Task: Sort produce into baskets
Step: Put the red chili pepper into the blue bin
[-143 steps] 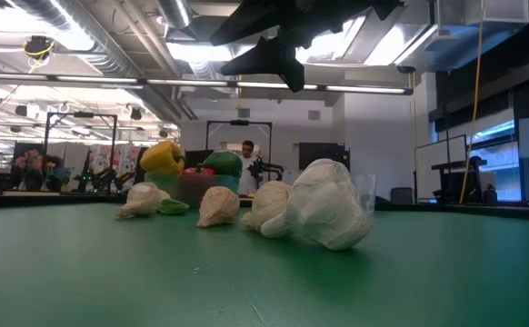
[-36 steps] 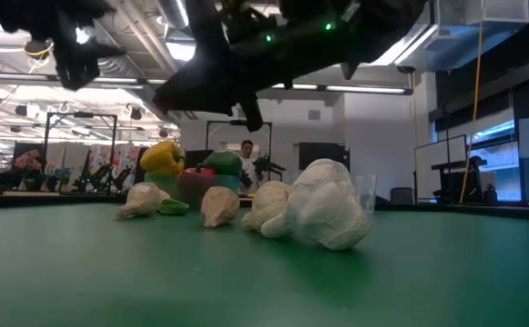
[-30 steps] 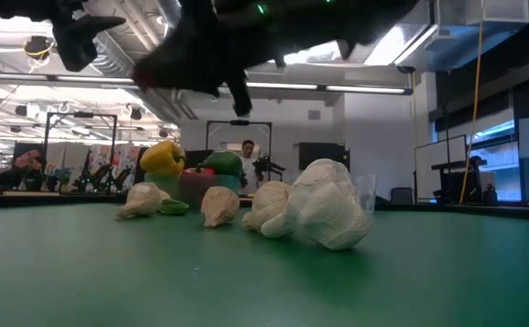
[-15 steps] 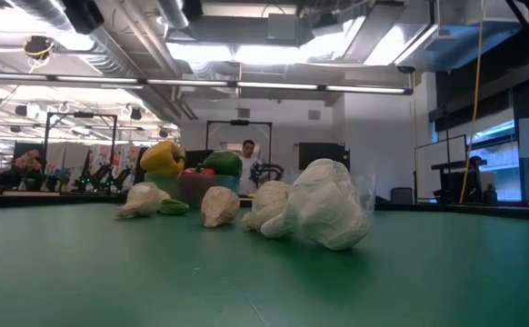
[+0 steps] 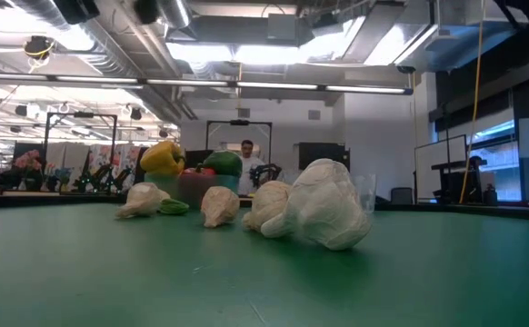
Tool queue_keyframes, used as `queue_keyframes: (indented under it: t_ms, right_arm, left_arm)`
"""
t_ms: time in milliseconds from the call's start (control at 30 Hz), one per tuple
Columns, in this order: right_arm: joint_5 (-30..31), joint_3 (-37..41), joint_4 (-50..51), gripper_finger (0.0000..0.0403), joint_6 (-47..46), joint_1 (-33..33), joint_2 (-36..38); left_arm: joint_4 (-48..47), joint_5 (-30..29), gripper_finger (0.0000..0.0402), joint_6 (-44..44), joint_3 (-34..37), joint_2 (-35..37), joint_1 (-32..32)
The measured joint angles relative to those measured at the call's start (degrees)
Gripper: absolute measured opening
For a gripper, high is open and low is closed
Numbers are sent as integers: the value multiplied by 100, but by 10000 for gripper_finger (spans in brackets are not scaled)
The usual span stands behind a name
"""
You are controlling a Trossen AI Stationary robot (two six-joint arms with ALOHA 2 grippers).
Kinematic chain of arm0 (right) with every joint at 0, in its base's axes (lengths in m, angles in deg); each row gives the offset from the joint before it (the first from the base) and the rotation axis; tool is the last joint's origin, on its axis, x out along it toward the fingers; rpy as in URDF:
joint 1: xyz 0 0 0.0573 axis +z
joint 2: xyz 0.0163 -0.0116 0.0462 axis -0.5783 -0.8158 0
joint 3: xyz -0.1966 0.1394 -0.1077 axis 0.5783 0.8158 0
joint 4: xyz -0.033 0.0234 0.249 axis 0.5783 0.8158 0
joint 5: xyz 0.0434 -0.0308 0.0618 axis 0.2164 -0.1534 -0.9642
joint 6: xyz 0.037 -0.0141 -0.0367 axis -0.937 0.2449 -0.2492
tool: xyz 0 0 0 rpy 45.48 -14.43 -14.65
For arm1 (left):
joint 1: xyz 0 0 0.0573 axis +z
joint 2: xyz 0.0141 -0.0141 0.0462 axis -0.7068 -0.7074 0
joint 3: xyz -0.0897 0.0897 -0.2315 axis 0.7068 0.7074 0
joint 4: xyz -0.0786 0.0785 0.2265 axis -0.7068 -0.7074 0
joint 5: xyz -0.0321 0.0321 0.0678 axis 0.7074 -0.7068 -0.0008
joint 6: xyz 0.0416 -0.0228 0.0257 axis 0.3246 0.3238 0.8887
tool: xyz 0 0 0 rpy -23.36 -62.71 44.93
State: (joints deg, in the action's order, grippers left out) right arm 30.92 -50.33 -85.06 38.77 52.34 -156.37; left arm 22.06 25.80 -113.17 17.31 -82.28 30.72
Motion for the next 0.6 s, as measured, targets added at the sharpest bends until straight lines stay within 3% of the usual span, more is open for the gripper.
queue_keyframes:
  t_ms: [167, 400, 600]
  right_arm:
    - [-124, 0, -916, 56, -446, 82, -480]
    - [-195, 0, -911, 56, -783, 127, -663]
    - [311, -25, -1318, 56, -732, 145, -636]
  left_arm:
    - [-26, -3, 223, -88, 0, 0, 0]
    - [-913, 278, 223, 83, 0, -95, -98]
    - [-157, 534, 223, 6, 0, -47, -473]
